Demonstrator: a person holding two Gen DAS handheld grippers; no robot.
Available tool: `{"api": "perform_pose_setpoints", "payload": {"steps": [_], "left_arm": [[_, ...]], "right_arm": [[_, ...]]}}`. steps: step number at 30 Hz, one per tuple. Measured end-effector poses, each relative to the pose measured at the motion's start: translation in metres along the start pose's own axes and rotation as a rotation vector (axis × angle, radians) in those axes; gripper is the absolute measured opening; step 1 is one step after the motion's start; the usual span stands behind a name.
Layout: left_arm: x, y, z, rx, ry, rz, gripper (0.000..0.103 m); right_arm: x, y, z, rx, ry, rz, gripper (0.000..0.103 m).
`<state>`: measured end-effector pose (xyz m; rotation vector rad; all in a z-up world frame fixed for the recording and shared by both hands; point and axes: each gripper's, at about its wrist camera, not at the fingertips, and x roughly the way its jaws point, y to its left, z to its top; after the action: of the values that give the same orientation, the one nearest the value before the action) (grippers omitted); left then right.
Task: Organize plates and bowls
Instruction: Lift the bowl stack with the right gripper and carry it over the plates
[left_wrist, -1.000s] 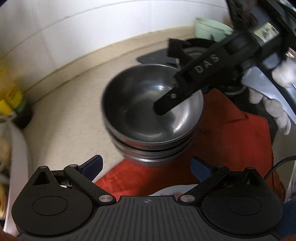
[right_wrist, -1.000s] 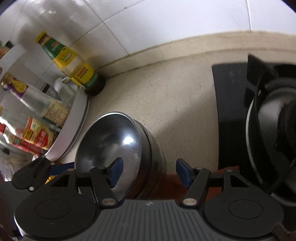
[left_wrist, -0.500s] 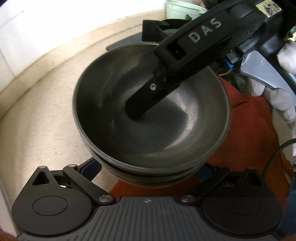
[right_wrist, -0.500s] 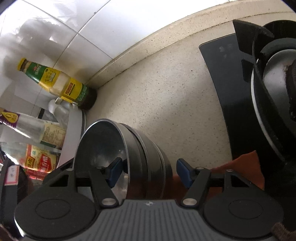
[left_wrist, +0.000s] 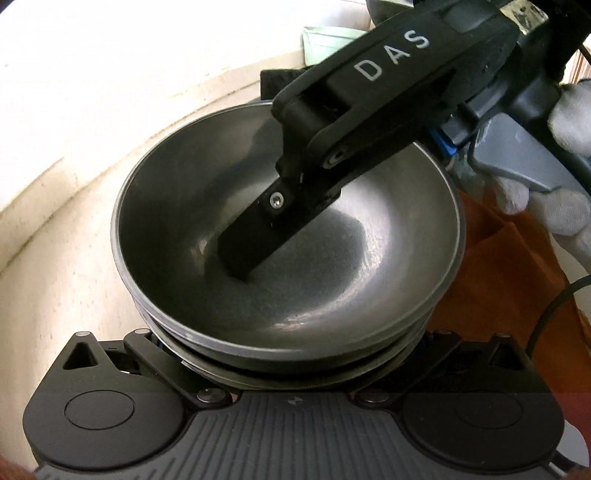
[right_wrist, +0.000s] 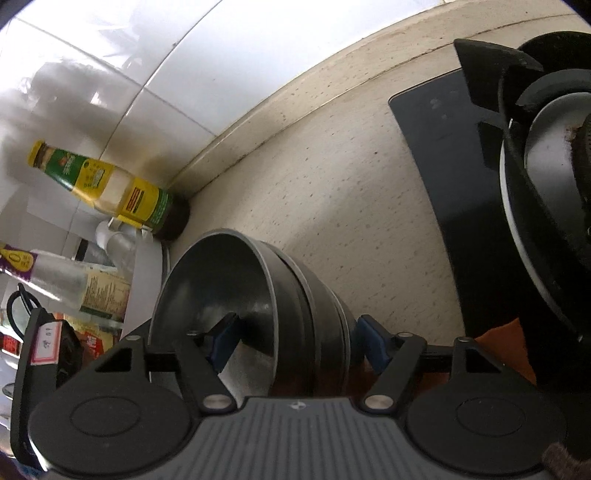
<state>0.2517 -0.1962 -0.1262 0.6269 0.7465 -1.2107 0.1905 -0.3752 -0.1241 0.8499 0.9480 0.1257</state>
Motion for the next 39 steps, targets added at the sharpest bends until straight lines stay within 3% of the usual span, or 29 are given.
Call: {"api": "perform_pose_setpoints", "payload": {"steps": [5,17,27,33,39], "left_arm": [[0.0,0.012,0.001,-0.031,-0.026,-0.012,0.103],[-0.002,0.023,0.004,-0.06,-0.114,0.056,0.103],[-0.036,0.031,0.03,-0.091,-0.19,0.198,0.103],[-0.069,0.014,0.044,-0.088,-0.239,0.291,0.103],[-0.112,-0.02,0.034,-0.082,-0.258,0.377,0.103]], "right_arm": [[0.002,0.0,0.004,0.007,-0.02,-0.003,0.066],[0.009,0.014,0.017,-0.037,-0.075,-0.037,0.067],[-0.004,0.039,0.049,-0.13,-0.136,0.008,0.067],[-0.032,0.06,0.062,-0.2,-0.19,0.052,0.067],[-0.057,0.084,0.052,-0.264,-0.221,0.107,0.067]]}}
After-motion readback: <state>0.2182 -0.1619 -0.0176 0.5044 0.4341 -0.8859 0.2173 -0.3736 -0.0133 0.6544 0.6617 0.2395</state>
